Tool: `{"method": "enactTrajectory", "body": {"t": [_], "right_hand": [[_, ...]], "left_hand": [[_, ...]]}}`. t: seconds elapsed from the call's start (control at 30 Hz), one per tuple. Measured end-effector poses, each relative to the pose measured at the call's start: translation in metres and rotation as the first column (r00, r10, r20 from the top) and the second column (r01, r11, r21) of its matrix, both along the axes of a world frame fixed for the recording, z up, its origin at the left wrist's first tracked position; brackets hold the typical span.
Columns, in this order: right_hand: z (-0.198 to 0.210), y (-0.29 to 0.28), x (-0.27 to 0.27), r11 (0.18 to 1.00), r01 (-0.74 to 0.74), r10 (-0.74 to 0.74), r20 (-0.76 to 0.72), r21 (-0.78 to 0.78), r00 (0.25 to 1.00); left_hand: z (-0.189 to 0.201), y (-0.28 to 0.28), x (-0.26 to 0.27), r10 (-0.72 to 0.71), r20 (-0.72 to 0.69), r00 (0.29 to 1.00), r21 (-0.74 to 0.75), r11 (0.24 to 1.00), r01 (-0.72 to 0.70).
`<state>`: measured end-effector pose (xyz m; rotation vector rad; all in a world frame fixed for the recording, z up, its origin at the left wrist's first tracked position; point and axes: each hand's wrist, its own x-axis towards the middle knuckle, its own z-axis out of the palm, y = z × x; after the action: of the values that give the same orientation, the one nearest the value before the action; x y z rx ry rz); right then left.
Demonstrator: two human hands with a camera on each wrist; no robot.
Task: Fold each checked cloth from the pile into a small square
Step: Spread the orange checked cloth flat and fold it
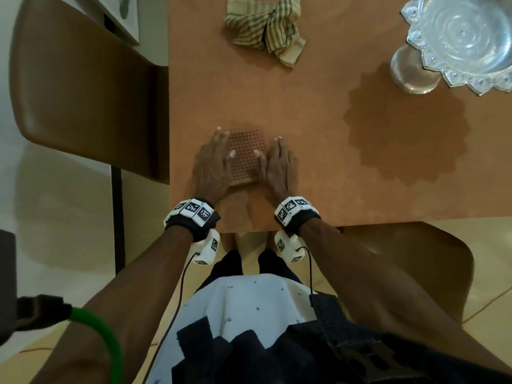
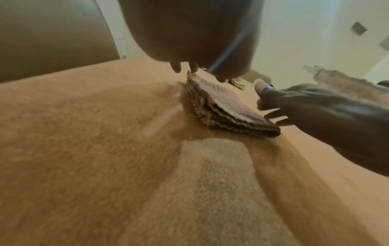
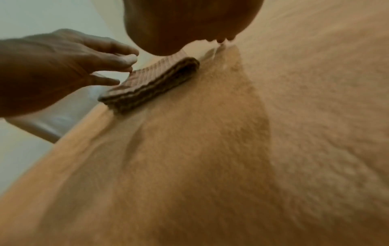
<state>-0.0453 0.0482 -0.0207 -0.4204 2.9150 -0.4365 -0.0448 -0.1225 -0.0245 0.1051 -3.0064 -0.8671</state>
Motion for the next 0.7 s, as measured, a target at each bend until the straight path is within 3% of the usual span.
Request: {"method": "enactTrajectory", "body": {"t": [0.07, 0.17, 0.23, 0.3, 0.47, 0.57, 0.7], "right_hand": [[0.001, -0.011, -0.019, 0.925, 0.341, -0.341, 0.029, -0.167, 0.94], [0.011, -0.02, -0.045, 0.836, 0.48, -0.41, 0.279, -0.267, 0.868], [0.014, -0.018, -0.053, 0.784, 0.54, -0.405, 0.408, -0.306, 0.819], [0.012, -0.015, -0.058, 0.787, 0.544, -0.37, 0.483, -0.291, 0.794], [0.015, -0.013, -0.059, 0.753, 0.556, -0.322, 0.539, -0.353, 0.778], [0.012, -0.01, -0.057, 0.663, 0.612, -0.304, 0.591, -0.432, 0.747], [0.007, 0.001, -0.058, 0.515, 0.692, -0.302, 0.648, -0.506, 0.699]], "left_hand": [[0.009, 0.002, -0.003, 0.268, -0.039, 0.963, 0.111, 0.959, -0.262], [0.014, 0.003, -0.01, 0.456, 0.178, 0.872, 0.206, 0.849, -0.486], [0.017, 0.003, -0.013, 0.421, 0.3, 0.856, 0.217, 0.844, -0.491], [0.02, 0.004, -0.016, 0.381, 0.372, 0.846, 0.268, 0.829, -0.491], [0.02, 0.0, -0.019, 0.323, 0.489, 0.811, 0.358, 0.773, -0.523], [0.017, -0.003, -0.018, 0.282, 0.57, 0.772, 0.388, 0.736, -0.555], [0.017, 0.0, -0.015, 0.265, 0.559, 0.786, 0.511, 0.636, -0.578]]}}
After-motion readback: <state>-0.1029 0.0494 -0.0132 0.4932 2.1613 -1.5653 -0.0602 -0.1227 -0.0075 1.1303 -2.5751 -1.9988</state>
